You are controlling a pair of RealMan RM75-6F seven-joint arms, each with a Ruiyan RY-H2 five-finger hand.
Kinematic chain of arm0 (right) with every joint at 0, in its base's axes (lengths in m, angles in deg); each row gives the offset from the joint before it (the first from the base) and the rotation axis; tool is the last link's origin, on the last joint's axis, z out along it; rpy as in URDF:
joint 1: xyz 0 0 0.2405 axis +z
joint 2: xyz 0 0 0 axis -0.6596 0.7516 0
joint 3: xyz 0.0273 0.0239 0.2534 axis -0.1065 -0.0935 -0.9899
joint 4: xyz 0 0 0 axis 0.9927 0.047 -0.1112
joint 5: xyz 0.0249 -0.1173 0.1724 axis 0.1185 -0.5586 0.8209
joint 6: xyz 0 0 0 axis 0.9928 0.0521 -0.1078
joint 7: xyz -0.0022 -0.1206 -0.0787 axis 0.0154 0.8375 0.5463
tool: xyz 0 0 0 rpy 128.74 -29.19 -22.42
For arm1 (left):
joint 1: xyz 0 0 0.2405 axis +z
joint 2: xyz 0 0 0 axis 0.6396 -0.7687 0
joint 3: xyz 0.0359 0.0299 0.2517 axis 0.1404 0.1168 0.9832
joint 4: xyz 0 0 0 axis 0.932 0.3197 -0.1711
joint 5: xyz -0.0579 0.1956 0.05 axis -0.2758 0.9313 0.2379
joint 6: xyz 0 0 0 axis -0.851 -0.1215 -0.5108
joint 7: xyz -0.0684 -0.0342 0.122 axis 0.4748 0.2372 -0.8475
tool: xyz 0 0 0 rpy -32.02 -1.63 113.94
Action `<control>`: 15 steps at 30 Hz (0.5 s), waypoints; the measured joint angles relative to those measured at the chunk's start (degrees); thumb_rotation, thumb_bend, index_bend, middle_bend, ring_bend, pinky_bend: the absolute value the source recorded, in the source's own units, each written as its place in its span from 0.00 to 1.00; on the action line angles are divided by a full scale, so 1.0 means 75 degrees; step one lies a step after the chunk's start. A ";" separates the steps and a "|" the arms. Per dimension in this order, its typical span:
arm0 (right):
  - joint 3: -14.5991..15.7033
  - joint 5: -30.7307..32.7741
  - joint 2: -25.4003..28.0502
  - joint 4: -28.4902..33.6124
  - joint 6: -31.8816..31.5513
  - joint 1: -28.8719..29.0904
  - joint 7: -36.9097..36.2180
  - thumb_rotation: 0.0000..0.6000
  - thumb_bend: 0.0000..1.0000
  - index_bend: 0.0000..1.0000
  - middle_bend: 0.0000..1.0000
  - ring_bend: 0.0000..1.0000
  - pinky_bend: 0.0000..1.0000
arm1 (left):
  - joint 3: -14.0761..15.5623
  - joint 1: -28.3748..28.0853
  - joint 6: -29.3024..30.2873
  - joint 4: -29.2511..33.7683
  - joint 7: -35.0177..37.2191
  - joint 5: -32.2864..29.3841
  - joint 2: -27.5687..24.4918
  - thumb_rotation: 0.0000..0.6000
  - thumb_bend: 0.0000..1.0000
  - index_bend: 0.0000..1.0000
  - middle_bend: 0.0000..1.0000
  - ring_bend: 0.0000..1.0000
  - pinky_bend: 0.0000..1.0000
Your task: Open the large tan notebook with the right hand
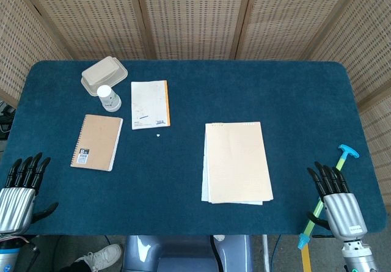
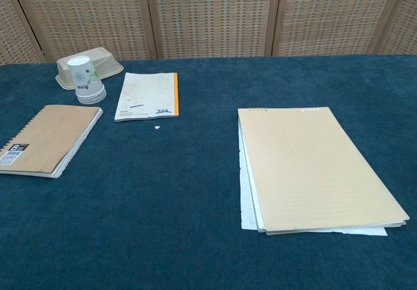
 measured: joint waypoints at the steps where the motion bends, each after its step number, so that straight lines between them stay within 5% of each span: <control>1: 0.0003 0.0017 -0.0004 0.0009 0.0018 -0.0004 0.0031 1.00 0.18 0.00 0.00 0.00 0.00 | 0.0000 0.0002 -0.0007 0.0003 -0.0001 -0.0015 -0.0006 1.00 0.09 0.00 0.00 0.00 0.00; 15: 0.0017 -0.0036 -0.0025 0.0065 0.0054 -0.0039 0.0027 1.00 0.18 0.00 0.00 0.00 0.00 | 0.0030 0.0018 -0.0017 0.0053 -0.0122 0.0029 0.0000 1.00 0.09 0.00 0.00 0.00 0.00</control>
